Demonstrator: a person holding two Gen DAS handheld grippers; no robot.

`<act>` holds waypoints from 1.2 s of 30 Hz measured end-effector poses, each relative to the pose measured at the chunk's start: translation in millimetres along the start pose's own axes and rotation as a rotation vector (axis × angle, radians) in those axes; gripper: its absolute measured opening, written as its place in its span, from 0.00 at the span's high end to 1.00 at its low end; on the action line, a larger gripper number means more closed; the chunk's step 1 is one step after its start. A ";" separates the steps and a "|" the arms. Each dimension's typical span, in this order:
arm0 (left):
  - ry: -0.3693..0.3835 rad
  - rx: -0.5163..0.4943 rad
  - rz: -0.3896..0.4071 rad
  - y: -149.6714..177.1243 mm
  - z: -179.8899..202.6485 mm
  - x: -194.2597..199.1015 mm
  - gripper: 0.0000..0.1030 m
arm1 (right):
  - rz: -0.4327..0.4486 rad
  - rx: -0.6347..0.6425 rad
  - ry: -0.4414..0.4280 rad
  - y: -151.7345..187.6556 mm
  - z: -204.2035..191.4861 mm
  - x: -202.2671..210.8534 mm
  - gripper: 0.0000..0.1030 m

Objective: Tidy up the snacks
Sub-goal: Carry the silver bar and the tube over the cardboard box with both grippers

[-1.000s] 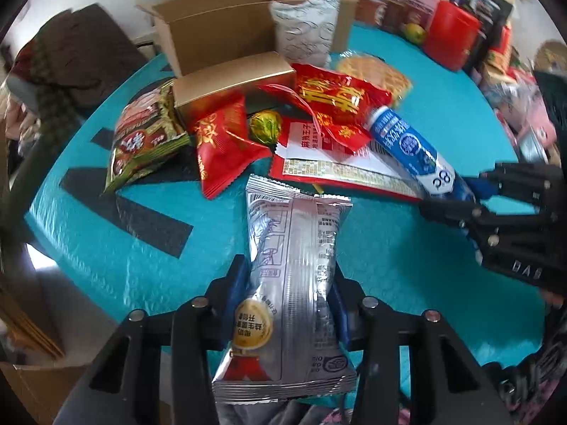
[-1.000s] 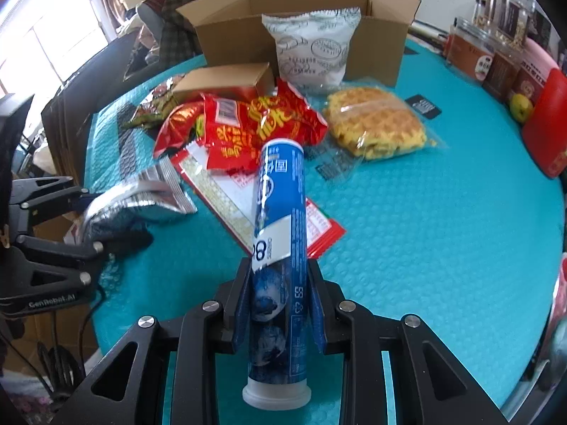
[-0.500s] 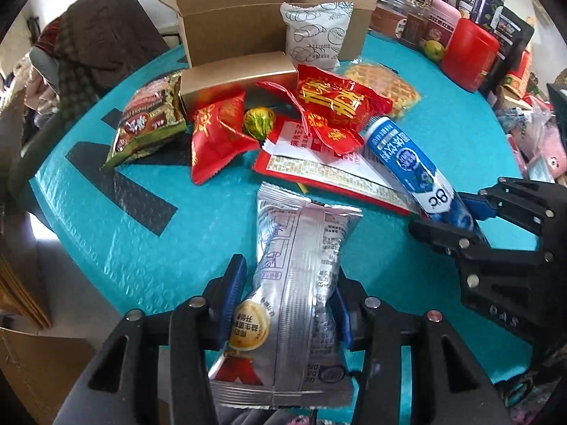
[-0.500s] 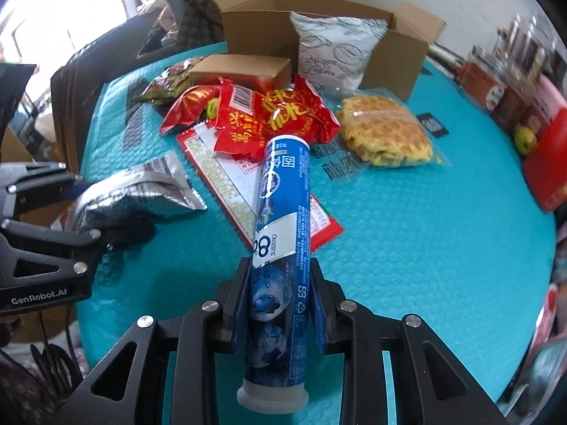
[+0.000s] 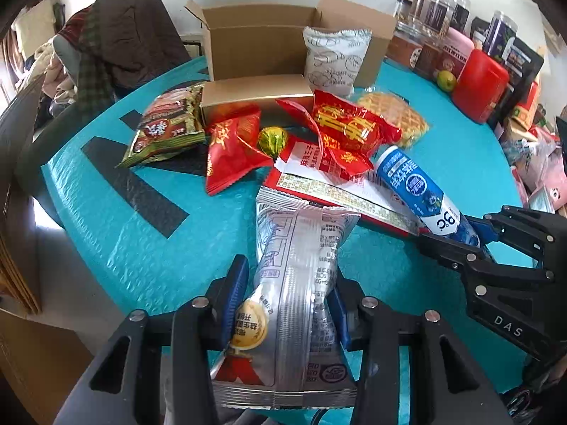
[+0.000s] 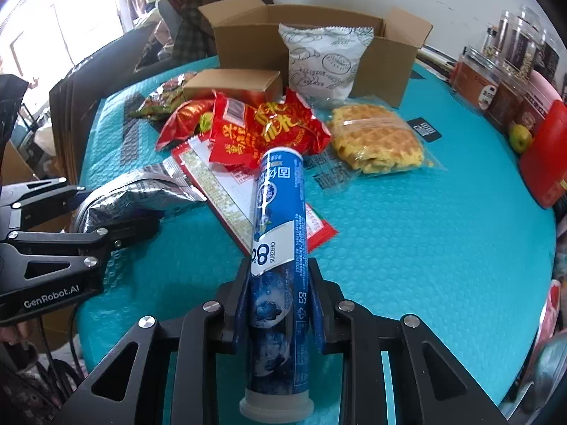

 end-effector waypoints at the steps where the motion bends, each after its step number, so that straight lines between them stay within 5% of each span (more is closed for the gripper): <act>1: 0.006 0.004 0.006 0.3 0.0 2.5 0.59 | 0.005 0.000 -0.006 0.2 0.4 2.4 0.73; 15: 0.067 0.019 0.147 -18.0 10.0 44.9 0.60 | 0.130 -0.003 -0.074 -15.9 -1.2 52.0 0.73; 36: 0.130 -0.053 0.462 -113.8 23.6 113.0 0.60 | 0.415 0.027 -0.025 -97.3 19.2 128.2 0.73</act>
Point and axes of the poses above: each gripper's, at about its wrist camera, not at the fingertips, and x roughly against the way its jaws point, z to its right, y to its underside, the point moved 1 cm from there along -x, roughly the way its jaws point, and after that the axes turned 3 degrees about y, right-handed, at the moved point
